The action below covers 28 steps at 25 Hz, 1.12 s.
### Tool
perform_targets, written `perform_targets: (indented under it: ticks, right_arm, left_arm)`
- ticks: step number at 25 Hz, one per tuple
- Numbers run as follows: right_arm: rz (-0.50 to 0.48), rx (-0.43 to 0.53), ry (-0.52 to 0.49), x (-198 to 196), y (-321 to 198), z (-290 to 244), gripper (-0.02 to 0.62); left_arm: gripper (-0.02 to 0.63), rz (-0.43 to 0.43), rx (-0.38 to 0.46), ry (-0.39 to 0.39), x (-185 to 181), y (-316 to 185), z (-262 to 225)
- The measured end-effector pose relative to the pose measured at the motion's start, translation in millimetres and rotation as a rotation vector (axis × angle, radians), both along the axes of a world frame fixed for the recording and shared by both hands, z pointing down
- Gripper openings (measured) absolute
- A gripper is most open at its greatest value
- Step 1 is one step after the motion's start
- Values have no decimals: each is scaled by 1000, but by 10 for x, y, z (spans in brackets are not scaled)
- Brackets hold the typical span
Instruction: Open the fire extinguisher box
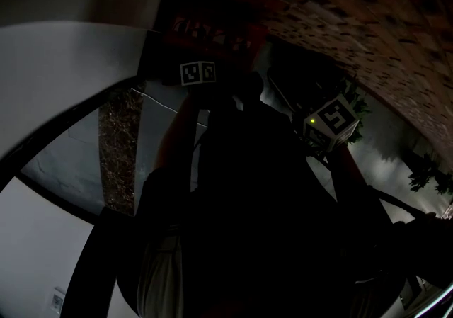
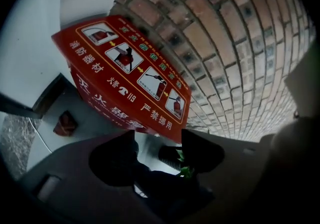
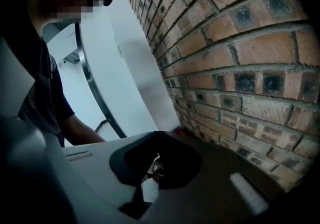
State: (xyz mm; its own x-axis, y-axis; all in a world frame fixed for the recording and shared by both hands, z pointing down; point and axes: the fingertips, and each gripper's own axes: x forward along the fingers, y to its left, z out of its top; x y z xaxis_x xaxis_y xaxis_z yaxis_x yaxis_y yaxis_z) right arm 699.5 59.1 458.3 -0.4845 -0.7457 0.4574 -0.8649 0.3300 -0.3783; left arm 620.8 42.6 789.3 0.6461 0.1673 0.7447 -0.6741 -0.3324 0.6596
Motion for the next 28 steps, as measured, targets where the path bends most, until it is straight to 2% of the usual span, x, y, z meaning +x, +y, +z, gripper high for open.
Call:
perform_targets:
  ticks: [5,9,13,16,19,22,28]
  right_arm:
    - [52,-27,0,126,27,34,2]
    - [58,-47,38,180,83,74,2]
    - [69,-50,56,258,155,110,2]
    - [77,-48,60,329,195,125,2]
    - [84,-56,68,386,197,99,2]
    - [115,-46,52,484,204,130,2]
    - [133,20,18,523,96,-6,2]
  left_arm:
    - [290,-92,-12,10,63,-127,105]
    - [290,-171,-15,-13,11,-245,231]
    - [288,-249,-31,3,58,-344,240]
    - [284,-241,-21,-34,65,-349,248]
    - [212,-235,-15,-74,-19,-322,228]
    - [132,-244,4,-50,-65,-353,118]
    - [126,-223,51,21,-31,-403,-250]
